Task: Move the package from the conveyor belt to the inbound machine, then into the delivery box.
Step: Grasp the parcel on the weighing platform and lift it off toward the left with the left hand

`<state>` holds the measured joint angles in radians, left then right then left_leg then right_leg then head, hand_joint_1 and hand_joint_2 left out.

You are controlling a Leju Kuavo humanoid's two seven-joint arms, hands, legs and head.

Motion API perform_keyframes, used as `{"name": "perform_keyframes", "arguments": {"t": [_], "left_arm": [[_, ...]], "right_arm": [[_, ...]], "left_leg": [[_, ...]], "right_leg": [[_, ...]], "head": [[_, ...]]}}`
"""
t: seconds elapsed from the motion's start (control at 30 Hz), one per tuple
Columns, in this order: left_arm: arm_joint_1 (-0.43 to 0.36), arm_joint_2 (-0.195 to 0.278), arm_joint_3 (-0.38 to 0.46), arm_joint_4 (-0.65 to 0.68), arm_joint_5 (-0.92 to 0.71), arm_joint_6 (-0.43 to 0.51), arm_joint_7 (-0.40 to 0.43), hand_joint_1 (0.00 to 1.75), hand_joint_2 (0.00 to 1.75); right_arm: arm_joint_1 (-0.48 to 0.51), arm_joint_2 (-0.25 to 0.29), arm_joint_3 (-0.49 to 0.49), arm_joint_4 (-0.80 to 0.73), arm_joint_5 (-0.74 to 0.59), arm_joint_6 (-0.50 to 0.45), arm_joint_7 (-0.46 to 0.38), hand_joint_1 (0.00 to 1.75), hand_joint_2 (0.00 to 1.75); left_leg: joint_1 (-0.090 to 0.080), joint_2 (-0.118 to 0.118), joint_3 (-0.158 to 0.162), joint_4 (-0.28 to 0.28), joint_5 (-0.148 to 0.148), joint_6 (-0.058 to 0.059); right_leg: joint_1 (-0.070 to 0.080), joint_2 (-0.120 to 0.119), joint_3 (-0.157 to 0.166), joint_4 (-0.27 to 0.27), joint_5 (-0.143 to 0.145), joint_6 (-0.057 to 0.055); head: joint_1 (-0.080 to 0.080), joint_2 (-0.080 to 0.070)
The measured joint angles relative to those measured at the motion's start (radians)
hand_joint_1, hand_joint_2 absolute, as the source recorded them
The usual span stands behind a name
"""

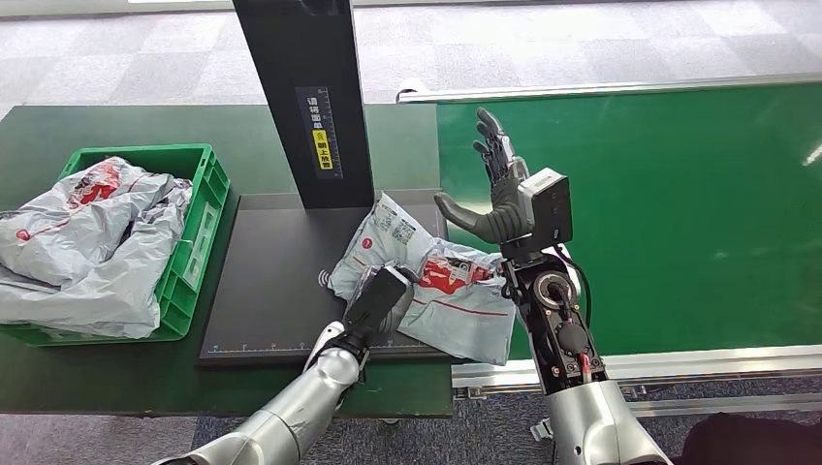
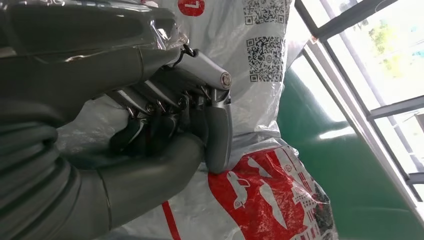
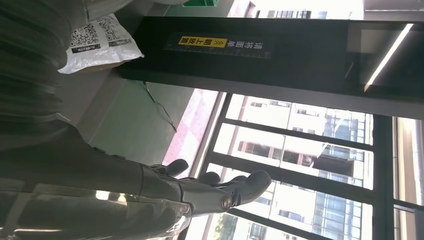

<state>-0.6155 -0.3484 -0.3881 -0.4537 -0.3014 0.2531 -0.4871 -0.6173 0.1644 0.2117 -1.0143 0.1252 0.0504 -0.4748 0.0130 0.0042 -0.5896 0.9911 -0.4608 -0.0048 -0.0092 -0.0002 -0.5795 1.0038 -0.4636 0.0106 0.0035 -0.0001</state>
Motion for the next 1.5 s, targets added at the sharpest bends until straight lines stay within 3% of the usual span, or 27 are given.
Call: {"name": "perform_keyframes", "arguments": {"t": [0.1, 0.23, 0.33, 0.6, 0.63, 0.73, 0.77, 0.97, 1.13, 1.33, 1.5], "left_arm": [[0.003, 0.001, -0.004, -0.01, -0.026, 0.022, -0.008, 1.75, 1.75], [0.022, 0.008, 0.025, -0.069, 0.043, 0.046, -0.079, 1.75, 1.75], [0.055, 0.018, 0.08, -0.16, 0.136, 0.05, -0.132, 1.75, 1.75], [0.163, 0.035, 0.226, -0.408, 0.397, -0.028, -0.173, 1.75, 1.75], [0.174, 0.035, 0.236, -0.432, 0.415, -0.027, -0.175, 1.38, 1.75], [0.204, 0.037, 0.252, -0.495, 0.454, -0.036, -0.168, 0.07, 1.75], [0.213, 0.038, 0.254, -0.512, 0.46, -0.045, -0.163, 0.0, 1.75], [0.233, 0.053, 0.197, -0.561, 0.313, -0.105, -0.109, 0.0, 1.75], [0.229, 0.069, 0.122, -0.553, 0.148, -0.101, -0.035, 0.0, 1.75], [0.194, 0.092, -0.021, -0.466, -0.23, -0.135, 0.123, 0.0, 1.75], [0.164, 0.094, -0.092, -0.378, -0.328, -0.123, 0.168, 0.0, 1.75]], "right_arm": [[0.0, -0.001, 0.0, 0.003, 0.004, 0.0, 0.0, 0.0, 1.75], [0.002, -0.007, 0.0, 0.003, 0.009, 0.0, -0.002, 0.0, 1.75], [0.006, -0.014, -0.003, 0.003, 0.01, -0.002, -0.003, 0.0, 1.75], [0.025, -0.033, -0.008, 0.0, 0.017, -0.011, -0.003, 0.0, 1.75], [0.027, -0.034, -0.008, 0.0, 0.018, -0.011, -0.003, 0.0, 1.75], [0.03, -0.036, -0.008, 0.0, 0.023, -0.01, -0.003, 0.0, 1.75], [0.03, -0.036, -0.008, 0.0, 0.024, -0.01, -0.003, 0.0, 1.75], [0.028, -0.035, -0.008, 0.0, 0.028, 0.004, -0.003, 0.0, 1.75], [0.027, -0.033, -0.007, 0.0, 0.028, 0.009, -0.004, 0.0, 1.75], [0.022, -0.031, -0.006, 0.0, 0.033, 0.023, -0.003, 0.0, 1.75], [0.023, -0.03, -0.006, 0.0, 0.039, 0.024, -0.001, 0.0, 1.75]], "left_leg": [[0.0, 0.0, 0.0, 0.0, 0.0, 0.0], [0.0, 0.0, 0.0, 0.0, 0.0, 0.0], [0.0, 0.0, 0.0, 0.0, 0.0, 0.0], [0.0, 0.0, 0.0, 0.0, 0.0, 0.0], [0.0, 0.0, 0.0, 0.0, 0.0, 0.0], [0.0, 0.0, 0.0, 0.0, 0.0, 0.0], [0.0, 0.0, 0.0, 0.0, 0.0, 0.0], [0.0, 0.0, 0.0, 0.0, 0.0, 0.0], [0.0, 0.0, 0.0, 0.0, 0.0, 0.0], [0.0, 0.0, 0.0, 0.0, 0.0, 0.0], [0.0, 0.0, 0.0, 0.0, 0.0, 0.0]], "right_leg": [[0.0, 0.0, 0.0, 0.0, 0.0, 0.0], [0.0, 0.0, 0.0, 0.0, 0.0, 0.0], [0.0, 0.0, 0.0, 0.0, 0.0, 0.0], [0.0, 0.0, 0.0, 0.0, 0.0, 0.0], [0.0, 0.0, 0.0, 0.0, 0.0, 0.0], [0.0, 0.0, 0.0, 0.0, 0.0, 0.0], [0.0, 0.0, 0.0, 0.0, 0.0, 0.0], [0.0, 0.0, 0.0, 0.0, 0.0, 0.0], [0.0, 0.0, 0.0, 0.0, 0.0, 0.0], [0.0, 0.0, 0.0, 0.0, 0.0, 0.0], [0.0, 0.0, 0.0, 0.0, 0.0, 0.0]], "head": [[0.0, 0.0], [0.0, 0.0], [0.0, 0.0], [0.0, 0.0], [0.0, 0.0], [0.0, 0.0], [0.0, 0.0], [0.0, 0.0], [0.0, 0.0], [0.0, 0.0], [0.0, 0.0]]}}
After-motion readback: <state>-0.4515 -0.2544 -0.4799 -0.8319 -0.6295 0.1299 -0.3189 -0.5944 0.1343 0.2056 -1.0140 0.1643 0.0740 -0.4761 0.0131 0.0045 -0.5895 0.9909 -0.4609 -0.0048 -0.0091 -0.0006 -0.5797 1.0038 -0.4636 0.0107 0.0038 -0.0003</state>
